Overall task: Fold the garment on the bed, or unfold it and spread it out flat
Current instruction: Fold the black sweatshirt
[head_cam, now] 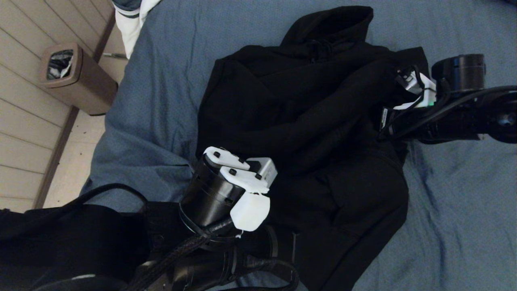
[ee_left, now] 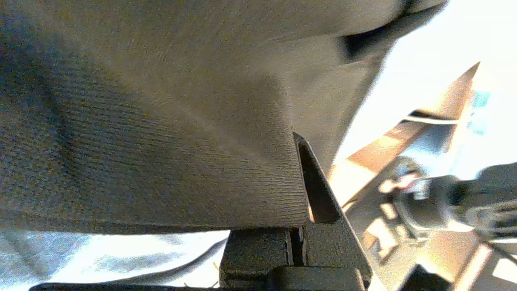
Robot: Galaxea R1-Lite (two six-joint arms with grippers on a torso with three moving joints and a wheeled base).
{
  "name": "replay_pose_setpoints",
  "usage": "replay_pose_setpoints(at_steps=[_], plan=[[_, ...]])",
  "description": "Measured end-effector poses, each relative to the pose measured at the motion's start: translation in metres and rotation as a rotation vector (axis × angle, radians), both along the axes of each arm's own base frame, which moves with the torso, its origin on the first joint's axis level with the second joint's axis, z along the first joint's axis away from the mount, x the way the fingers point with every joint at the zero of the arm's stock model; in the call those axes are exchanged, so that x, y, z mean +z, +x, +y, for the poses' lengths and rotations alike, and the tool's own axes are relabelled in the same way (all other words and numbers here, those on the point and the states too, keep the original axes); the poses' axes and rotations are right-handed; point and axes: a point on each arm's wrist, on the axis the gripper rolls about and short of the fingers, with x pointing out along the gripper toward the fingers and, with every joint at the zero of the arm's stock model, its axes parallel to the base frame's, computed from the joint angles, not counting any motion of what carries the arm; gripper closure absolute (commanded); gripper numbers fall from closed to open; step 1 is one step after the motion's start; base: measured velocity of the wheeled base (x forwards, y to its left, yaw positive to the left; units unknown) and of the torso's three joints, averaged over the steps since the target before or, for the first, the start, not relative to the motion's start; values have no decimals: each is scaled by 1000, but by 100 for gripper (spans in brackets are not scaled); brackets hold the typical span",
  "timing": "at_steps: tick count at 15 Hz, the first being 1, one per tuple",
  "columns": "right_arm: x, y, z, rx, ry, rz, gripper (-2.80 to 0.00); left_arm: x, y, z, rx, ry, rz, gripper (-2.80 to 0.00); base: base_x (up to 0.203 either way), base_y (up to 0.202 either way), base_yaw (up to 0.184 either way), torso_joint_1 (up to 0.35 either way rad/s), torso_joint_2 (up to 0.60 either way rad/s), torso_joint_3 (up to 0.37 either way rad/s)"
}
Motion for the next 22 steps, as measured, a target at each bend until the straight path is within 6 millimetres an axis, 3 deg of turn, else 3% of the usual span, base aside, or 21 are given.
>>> replay_pose_setpoints(at_steps=[7,13,18,22], plan=[[5,2,1,1,0,-16,0,49,-4,8,6,-115,-71,0,0,0,0,0,0,0],[20,-1,1,0,-2,-63,0,99,13,35,85,-219,-158,0,0,0,0,0,0,0],[48,-19,0,-5,-4,-154,0,103,33,54,144,-236,-162,0,0,0,0,0,0,0],[81,-51,-1,-4,-4,-263,0,104,53,73,182,-248,-155,0,0,0,0,0,0,0]])
